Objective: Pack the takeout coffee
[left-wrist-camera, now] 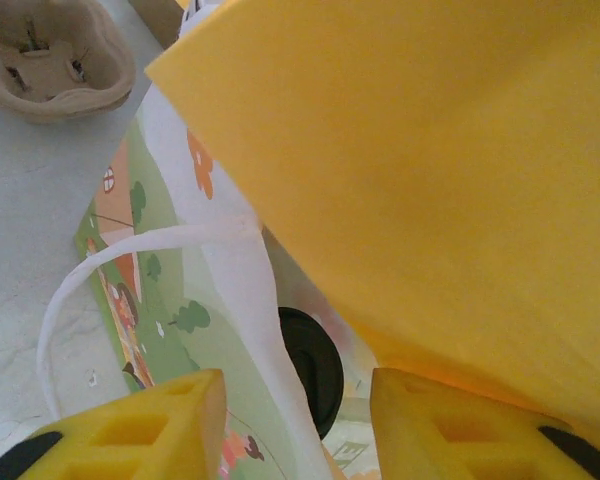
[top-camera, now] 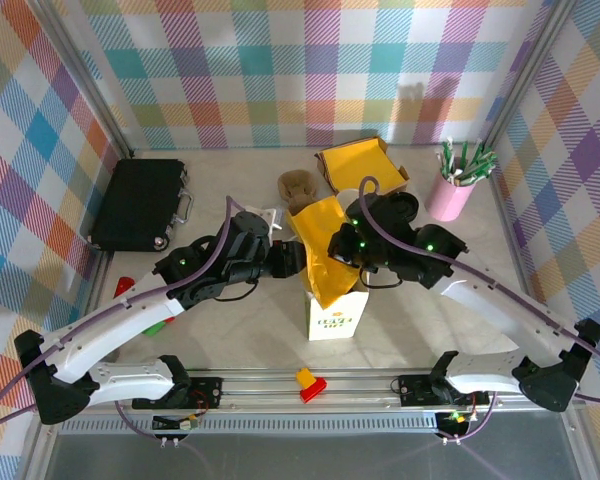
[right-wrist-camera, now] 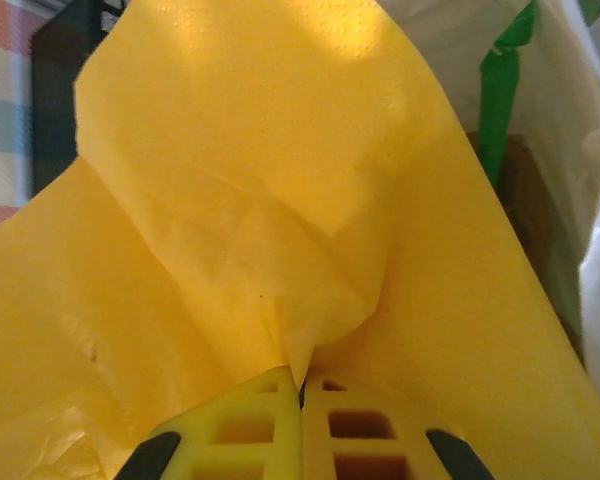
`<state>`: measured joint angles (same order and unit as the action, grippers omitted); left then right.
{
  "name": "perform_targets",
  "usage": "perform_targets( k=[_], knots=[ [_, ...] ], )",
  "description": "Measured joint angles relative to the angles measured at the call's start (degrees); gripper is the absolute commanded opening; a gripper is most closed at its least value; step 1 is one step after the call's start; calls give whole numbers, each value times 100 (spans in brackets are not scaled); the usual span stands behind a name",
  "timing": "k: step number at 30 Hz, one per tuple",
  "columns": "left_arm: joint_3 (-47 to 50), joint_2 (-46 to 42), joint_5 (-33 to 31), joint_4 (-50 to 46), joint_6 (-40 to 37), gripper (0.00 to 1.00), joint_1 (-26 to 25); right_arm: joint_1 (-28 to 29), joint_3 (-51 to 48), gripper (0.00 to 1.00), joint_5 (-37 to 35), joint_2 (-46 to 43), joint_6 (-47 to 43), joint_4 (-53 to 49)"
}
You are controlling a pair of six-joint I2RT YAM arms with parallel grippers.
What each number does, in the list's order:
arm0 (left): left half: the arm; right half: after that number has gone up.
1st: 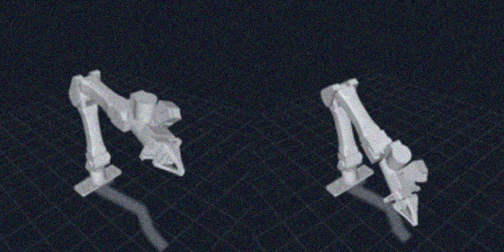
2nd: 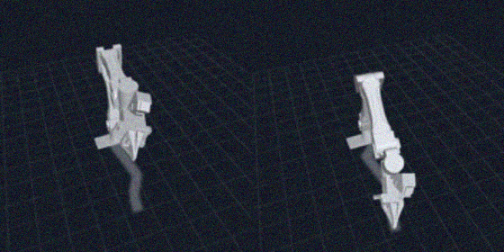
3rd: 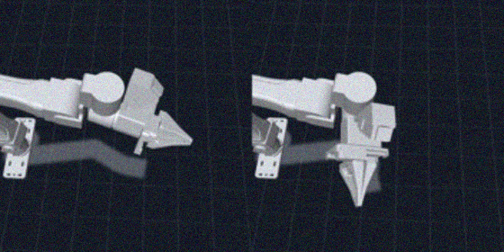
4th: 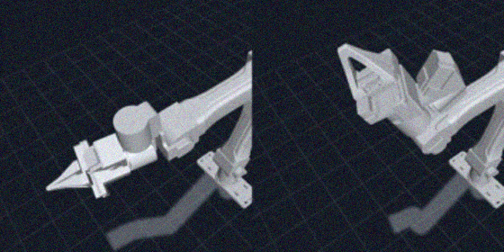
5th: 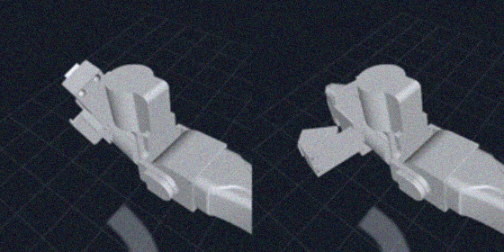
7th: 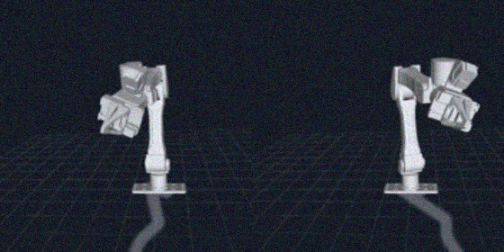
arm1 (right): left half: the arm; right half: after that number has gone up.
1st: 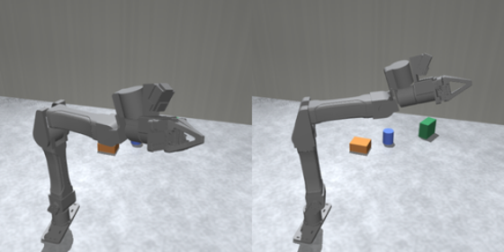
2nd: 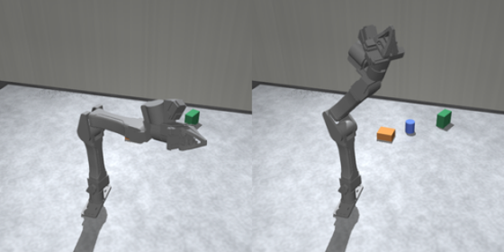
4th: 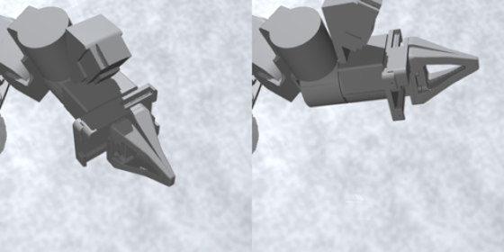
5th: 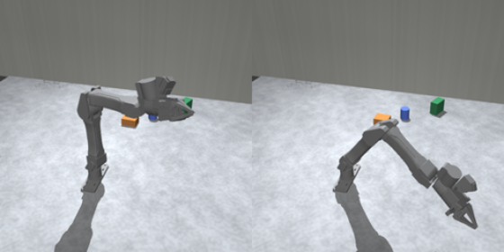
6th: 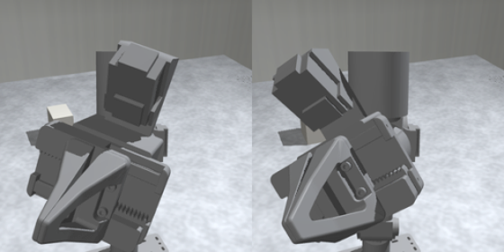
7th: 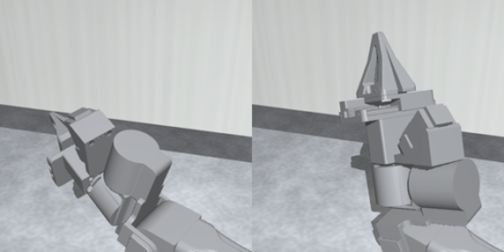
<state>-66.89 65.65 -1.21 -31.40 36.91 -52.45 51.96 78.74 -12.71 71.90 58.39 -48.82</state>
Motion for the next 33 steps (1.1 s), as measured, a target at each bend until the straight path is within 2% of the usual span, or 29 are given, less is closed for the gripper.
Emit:
perform_targets(
  k=[14,33],
  knots=[
    [2,35,-101,-37,-70,26,0,363,452,0,-1058,767,-216,-901],
    [81,35,-149,-144,-118,25,0,492,452,2,-1547,1169,-214,-1388]
  ],
)
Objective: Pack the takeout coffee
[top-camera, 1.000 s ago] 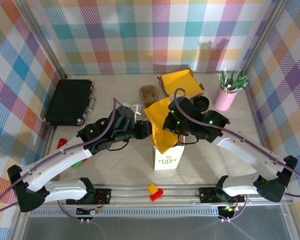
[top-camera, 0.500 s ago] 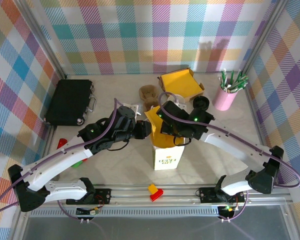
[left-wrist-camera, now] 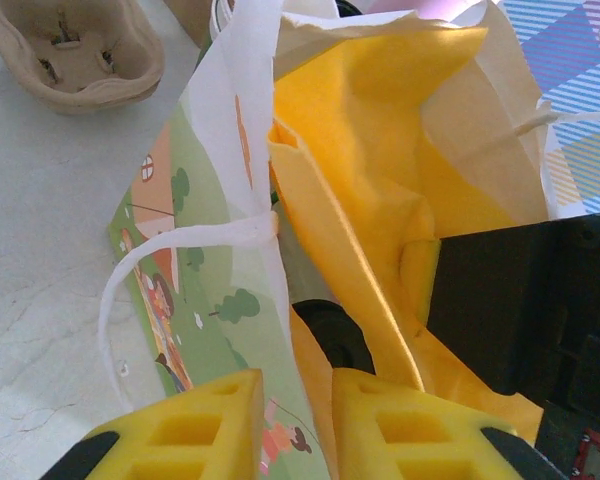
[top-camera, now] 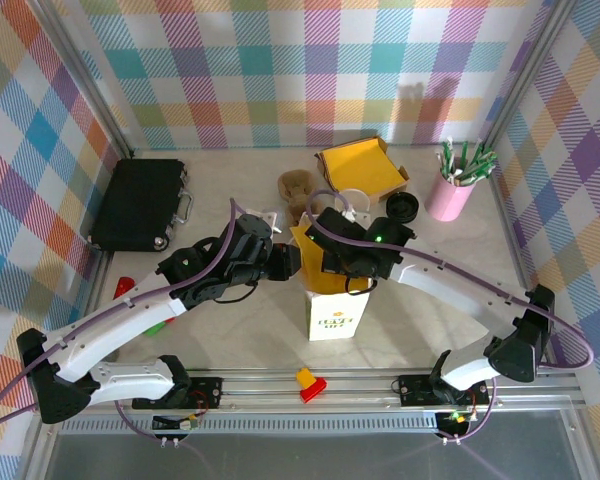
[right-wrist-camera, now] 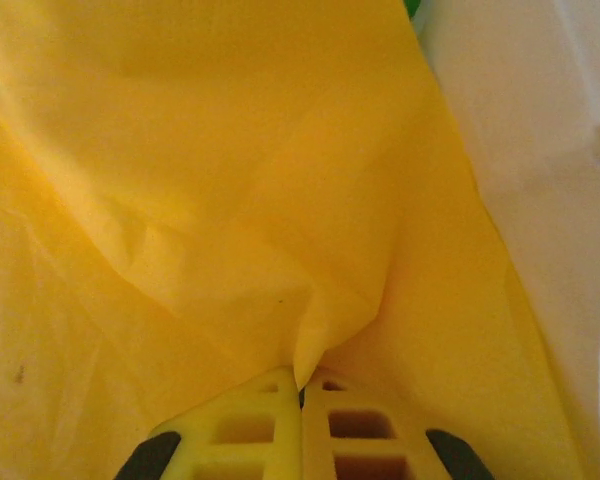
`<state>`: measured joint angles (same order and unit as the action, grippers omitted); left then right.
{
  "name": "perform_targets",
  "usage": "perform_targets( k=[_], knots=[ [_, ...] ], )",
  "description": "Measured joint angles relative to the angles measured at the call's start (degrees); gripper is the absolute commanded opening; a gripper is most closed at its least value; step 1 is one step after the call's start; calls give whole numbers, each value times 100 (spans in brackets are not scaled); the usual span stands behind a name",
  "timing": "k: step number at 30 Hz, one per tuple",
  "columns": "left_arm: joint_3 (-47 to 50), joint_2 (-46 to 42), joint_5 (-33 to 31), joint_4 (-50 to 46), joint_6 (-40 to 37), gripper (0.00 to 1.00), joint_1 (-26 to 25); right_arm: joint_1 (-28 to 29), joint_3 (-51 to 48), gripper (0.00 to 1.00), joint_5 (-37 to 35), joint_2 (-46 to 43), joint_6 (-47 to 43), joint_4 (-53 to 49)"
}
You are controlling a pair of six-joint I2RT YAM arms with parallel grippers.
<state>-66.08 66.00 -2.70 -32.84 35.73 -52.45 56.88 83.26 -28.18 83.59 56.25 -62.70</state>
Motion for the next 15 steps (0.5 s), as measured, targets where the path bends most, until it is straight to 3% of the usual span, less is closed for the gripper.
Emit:
perform_targets(
  k=[2,4,9,15],
  knots=[
    [0,0,0,0,-15,25,0,11,2,8,-31,26,0,-39],
    [0,0,0,-2,-22,25,0,22,37,23,-31,28,-15,-63],
    [0,0,-7,-4,-42,25,0,28,400,36,-20,22,-140,-116],
    [-4,-13,-42,-20,-66,30,0,37,774,37,-2,-267,-280,-46]
  ],
)
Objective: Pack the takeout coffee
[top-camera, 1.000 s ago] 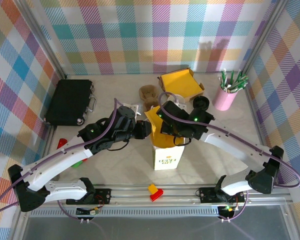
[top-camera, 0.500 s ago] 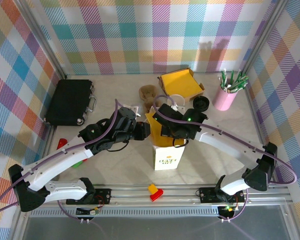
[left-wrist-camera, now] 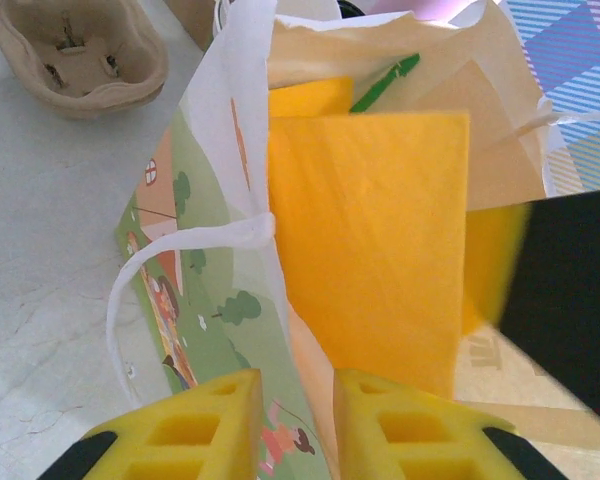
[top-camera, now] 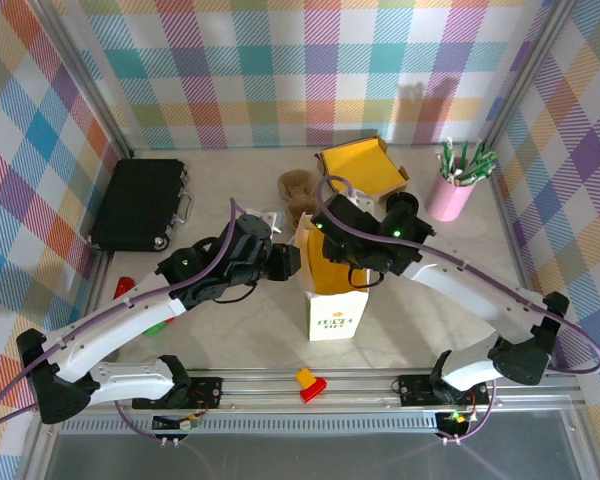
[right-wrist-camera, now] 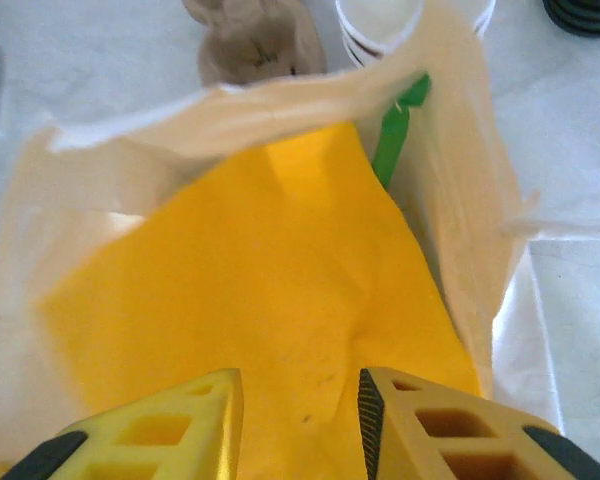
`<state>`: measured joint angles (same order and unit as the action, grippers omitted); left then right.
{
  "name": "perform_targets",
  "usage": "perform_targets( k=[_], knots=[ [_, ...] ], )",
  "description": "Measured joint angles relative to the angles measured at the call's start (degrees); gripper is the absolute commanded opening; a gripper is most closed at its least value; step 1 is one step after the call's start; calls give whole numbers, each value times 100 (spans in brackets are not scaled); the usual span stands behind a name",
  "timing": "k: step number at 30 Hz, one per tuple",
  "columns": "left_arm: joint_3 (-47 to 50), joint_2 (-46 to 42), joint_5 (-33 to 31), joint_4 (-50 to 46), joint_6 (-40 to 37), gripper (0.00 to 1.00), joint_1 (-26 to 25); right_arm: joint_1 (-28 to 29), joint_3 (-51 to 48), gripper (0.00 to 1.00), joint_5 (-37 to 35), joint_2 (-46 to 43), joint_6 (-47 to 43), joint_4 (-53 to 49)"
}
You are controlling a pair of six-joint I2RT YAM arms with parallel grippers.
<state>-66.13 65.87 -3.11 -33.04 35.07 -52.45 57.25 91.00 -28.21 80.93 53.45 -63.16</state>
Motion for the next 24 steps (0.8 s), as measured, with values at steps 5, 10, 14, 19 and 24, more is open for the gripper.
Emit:
perform_targets(
  k=[5,10,14,19,24],
  knots=[
    [-59,-4,-50,-57,-55,39,0,0,68,37,94,-310,-210,212],
    [-321,-4,-133,-221,-166,46,0,0,68,39,319,-492,-474,553],
    [-570,-4,-284,-321,-302,53,0,0,59,44,557,-590,-743,879],
    [-994,-4,-636,-505,-555,61,0,-2,44,57,614,-861,-1165,1145],
    [-1283,-105,-1300,-608,-887,77,4,-184,-94,65,367,-1349,-1589,1270]
  ],
)
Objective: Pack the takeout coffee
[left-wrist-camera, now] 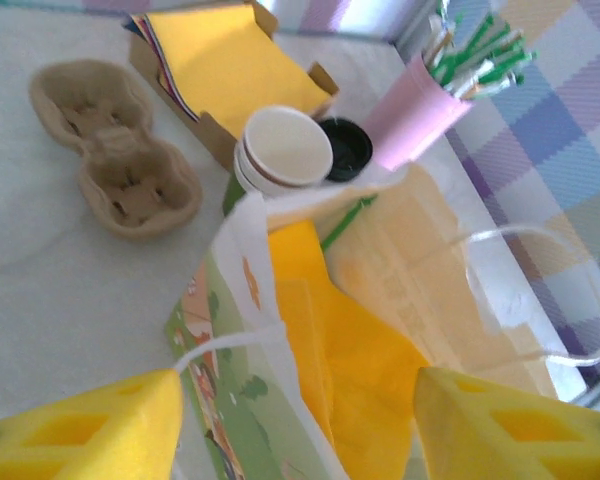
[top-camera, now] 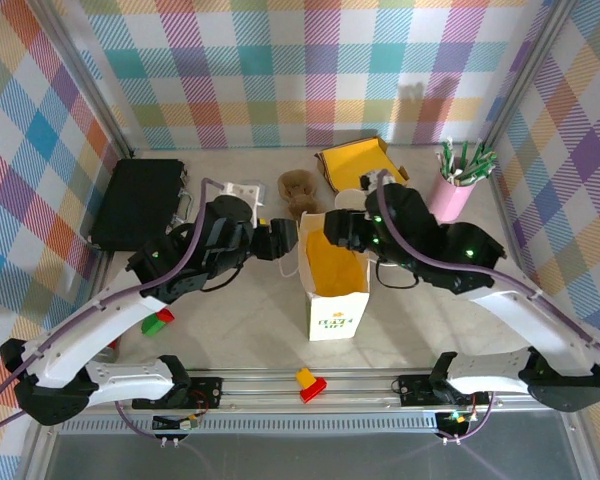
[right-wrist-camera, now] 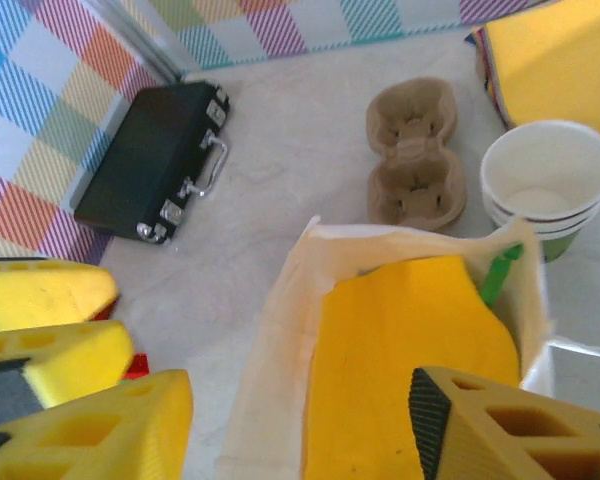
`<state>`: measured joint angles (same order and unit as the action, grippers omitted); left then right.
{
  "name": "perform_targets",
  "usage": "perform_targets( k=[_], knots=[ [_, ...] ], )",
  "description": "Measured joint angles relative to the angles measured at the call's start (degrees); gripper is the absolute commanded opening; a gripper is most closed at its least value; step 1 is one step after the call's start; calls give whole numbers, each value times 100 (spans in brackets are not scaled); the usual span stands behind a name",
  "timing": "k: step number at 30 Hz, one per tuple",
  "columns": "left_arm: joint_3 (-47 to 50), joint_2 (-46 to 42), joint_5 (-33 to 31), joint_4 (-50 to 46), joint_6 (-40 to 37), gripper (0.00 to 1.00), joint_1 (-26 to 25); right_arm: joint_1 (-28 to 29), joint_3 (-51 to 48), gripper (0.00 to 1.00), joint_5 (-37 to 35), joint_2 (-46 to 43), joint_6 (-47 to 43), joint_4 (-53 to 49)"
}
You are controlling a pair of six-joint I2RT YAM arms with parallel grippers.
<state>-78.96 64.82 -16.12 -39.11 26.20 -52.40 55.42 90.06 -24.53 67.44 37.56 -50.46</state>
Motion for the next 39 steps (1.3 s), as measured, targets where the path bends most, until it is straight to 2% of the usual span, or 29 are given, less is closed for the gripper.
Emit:
perform_targets(
  k=[5,8,11,16,22,25,32,39],
  knots=[
    [-4,-297,-850,4,-352,87,190,-929,-236,72,-170,-535,-306,28],
    [127,-557,-1318,76,-540,91,568,-1716,-455,78,-184,-857,-514,28],
    [562,-949,-1766,264,-785,100,981,-2509,-776,85,-184,-1147,-776,59],
    [1550,-1482,-2507,811,-1285,100,1408,-3506,-1628,100,-166,-1443,-1272,313],
    [2660,-1731,-2964,1397,-1585,100,2251,-4551,-3311,99,144,-1718,-1567,1145],
    [3296,-1823,-3012,1722,-1576,100,2704,-4859,-4133,99,210,-1810,-1600,1655],
    [4852,-1912,-2975,2721,-1556,100,3359,-4986,-5956,99,212,-1836,-1963,3449],
    [5737,-1344,-2632,3823,-1513,100,3759,-4986,-6916,99,487,-1032,-2490,5383]
  ],
)
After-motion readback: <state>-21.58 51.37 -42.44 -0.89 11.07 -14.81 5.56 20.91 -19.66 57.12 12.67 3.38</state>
